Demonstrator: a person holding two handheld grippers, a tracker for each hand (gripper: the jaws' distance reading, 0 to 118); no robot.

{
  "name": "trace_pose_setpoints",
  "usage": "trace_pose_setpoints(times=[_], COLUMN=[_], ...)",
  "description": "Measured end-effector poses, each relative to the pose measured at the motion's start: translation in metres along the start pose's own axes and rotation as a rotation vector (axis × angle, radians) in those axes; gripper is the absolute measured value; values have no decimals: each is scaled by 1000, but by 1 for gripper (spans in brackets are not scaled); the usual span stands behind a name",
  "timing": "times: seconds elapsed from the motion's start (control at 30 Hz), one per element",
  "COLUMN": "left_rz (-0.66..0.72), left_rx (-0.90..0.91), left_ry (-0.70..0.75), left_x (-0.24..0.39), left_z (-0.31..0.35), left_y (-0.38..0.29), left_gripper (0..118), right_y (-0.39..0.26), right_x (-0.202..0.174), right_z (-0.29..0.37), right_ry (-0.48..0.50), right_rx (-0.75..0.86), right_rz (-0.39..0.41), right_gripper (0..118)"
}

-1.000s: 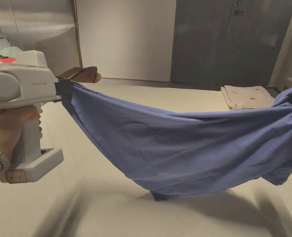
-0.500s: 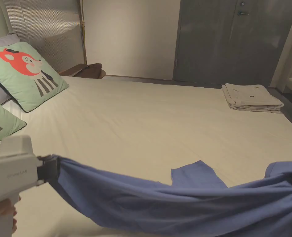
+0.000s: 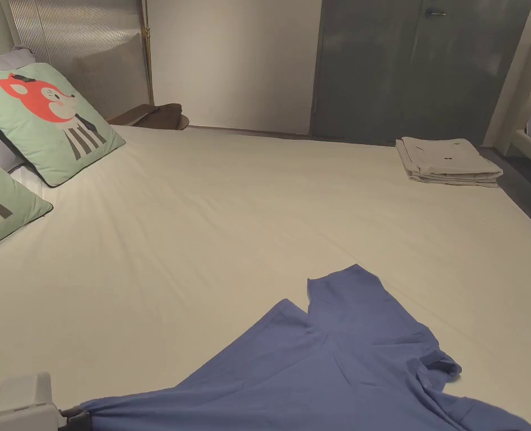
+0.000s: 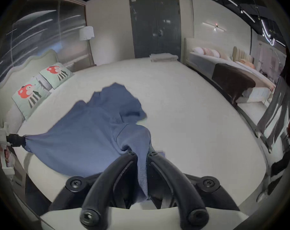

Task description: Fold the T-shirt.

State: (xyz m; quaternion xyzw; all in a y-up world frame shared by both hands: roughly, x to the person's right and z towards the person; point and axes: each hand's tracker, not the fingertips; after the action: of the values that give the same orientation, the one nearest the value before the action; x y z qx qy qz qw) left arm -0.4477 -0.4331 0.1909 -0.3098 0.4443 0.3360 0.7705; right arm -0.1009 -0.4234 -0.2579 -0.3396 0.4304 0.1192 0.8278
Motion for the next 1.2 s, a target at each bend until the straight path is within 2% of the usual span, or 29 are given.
trace_pose_setpoints(times=[0.17, 0.4, 0.43, 0.5, 0.53, 0.57, 0.6, 0.63, 0.67, 0.8, 0.87, 0.9, 0.97, 1.0, 1.03, 1.07, 1.2], left_rz=[26, 12, 10, 3, -2, -11, -13, -3, -6, -36, -48, -56, -67, -79, -78, -75, -74], left_rx=[-58, -70, -64, -31, 7, 43, 82, 139, 195, 417, 502, 539, 607, 629, 651, 665, 665], left_ry=[11, 29, 29, 26, 40, 48, 49, 44, 29, 9, -1, -5, 6, 12, 29, 31, -11], left_x=[-11, -13, -12, -10, -9, -8, -7, -7, -5, 10, 18, 22, 29, 32, 37, 39, 42], left_z=[-7, -12, -11, -7, -3, 2, 8, 15, 25, 69, 88, 97, 111, 116, 121, 124, 135], left_y=[-21, -36, -36, -35, -34, -32, -29, -24, -21, 2, 11, 16, 21, 22, 24, 24, 25], left_gripper=[6, 6, 9, 17, 17, 37, 70, 92, 106, 108, 106, 95, 59, 28, 11, 2, 0], right_y=[-28, -42, -42, -39, -36, -33, -27, -21, -13, 28, 46, 54, 66, 72, 77, 80, 89], right_x=[1, 6, 6, 10, 10, 11, 11, 12, 12, -3, -3, -5, -11, -18, -21, -24, -33], right_z=[-9, -17, -16, -12, -8, -3, 2, 10, 19, 57, 62, 67, 75, 78, 79, 80, 80], right_ry=[-15, -29, -27, -29, -41, -58, -60, -43, -22, -26, -26, -6, 13, 19, 13, 4, 48], right_rx=[-86, -103, -98, -74, -53, -23, 15, 66, 119, 346, 447, 495, 570, 599, 616, 630, 645], right_rz=[-2, -10, -14, -17, -6, 6, 14, 5, -1, 22, 18, 9, -9, -10, -5, -9, -16], right_gripper=[5, 6, 8, 23, 23, 43, 76, 97, 103, 102, 98, 84, 52, 25, 8, 1, 0])
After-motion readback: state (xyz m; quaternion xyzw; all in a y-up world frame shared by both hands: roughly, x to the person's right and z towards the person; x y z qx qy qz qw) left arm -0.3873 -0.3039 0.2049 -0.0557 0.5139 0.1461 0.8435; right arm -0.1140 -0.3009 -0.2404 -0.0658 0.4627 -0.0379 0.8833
